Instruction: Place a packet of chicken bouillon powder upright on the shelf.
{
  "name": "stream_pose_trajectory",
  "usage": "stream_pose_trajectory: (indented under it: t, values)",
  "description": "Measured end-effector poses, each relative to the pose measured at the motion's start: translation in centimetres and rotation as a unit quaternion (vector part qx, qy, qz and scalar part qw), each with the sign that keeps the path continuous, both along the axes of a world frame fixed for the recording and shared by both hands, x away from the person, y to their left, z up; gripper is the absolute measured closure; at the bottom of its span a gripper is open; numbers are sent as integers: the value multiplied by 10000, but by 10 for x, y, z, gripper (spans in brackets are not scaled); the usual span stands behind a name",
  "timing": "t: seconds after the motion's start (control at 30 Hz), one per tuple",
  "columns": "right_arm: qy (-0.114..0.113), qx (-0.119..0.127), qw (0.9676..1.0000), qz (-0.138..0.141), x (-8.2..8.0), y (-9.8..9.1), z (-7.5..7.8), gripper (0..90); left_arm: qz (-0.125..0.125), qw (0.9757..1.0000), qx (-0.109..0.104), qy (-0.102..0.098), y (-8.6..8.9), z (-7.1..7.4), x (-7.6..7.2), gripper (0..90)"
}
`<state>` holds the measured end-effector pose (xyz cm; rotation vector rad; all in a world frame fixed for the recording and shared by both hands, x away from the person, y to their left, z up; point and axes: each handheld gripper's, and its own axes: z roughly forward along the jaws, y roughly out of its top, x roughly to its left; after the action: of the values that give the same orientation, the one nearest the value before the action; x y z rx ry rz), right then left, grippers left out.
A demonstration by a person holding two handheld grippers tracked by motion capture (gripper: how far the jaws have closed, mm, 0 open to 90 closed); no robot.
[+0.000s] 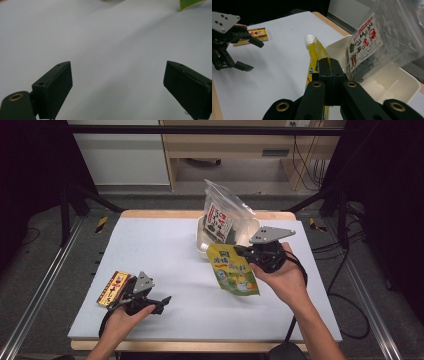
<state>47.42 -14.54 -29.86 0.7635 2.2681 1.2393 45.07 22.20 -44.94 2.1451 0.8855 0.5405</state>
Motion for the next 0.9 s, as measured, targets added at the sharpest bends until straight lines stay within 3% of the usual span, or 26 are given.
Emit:
stream_pose_trajectory:
  t: [0.37, 0.63, 0.9]
  values:
    - [-47, -66, 9986, 526, 3, 31, 5, 900, -220, 9997, -130, 29, 4, 20, 5, 103]
    - [11, -217, 9946, 1016, 6, 59, 4, 900, -573, 9983, 67, 94, 0, 49, 16, 101]
    - [37, -275, 9912, 1295, 8, 73, 4, 900, -777, 9969, 98, -24, -4, 79, 22, 101]
